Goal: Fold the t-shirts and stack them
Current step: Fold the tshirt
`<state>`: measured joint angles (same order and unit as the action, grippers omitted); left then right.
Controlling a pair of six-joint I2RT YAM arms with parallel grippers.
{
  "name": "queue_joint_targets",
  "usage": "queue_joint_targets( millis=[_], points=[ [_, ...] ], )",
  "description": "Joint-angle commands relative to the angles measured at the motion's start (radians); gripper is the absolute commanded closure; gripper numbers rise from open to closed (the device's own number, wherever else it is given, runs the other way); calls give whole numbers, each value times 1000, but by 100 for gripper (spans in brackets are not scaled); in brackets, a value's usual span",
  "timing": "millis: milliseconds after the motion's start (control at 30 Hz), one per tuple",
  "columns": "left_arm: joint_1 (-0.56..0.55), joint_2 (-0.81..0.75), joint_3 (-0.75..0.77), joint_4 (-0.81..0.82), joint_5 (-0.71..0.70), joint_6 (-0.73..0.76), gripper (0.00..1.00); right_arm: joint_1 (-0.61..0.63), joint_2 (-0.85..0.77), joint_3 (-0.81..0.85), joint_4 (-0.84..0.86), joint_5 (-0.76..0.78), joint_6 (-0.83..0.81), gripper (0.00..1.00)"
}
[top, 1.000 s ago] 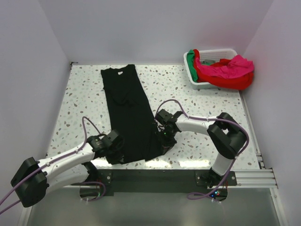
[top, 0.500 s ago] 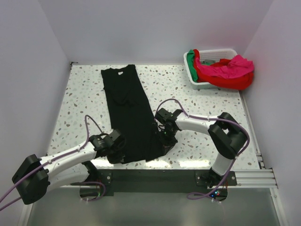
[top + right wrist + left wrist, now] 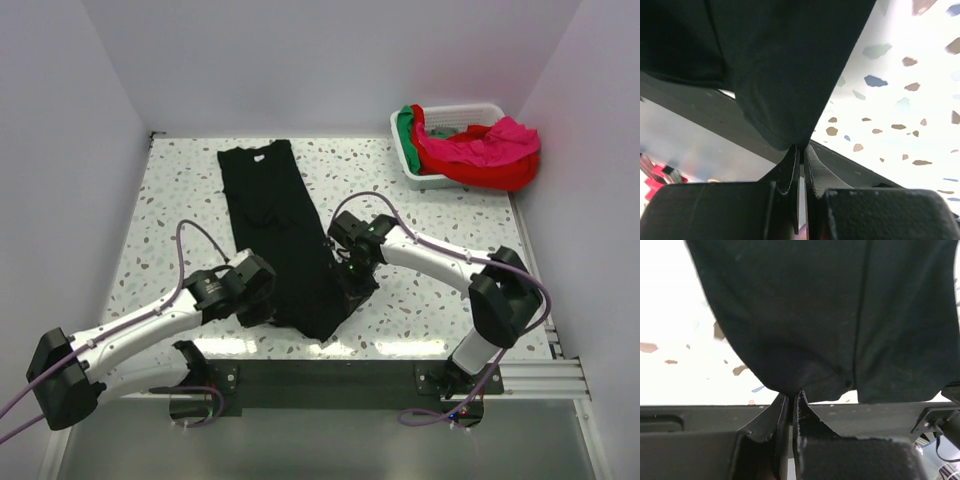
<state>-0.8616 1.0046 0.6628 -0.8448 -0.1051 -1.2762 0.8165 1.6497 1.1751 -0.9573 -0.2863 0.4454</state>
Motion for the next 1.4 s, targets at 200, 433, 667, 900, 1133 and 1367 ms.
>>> queue_joint_targets(
  millis=[200,433,667,900,1133,1367],
  points=[
    [199,46,72,122,-22,236,100,-28,51,207,-15,134,87,100],
    [384,150,129,210,45,406,100,-68,186,397,9,170,101,100],
    [559,227,198,295,100,535,100,-128,352,634,17,156,98,100],
    [677,351,293,351,122,604,100,-169,493,794,28,148,92,100],
    [754,419,334,401,113,627,100,-185,610,928,34,141,84,100],
    [814,462,336,450,143,649,100,-197,660,1005,45,141,87,100]
  ],
)
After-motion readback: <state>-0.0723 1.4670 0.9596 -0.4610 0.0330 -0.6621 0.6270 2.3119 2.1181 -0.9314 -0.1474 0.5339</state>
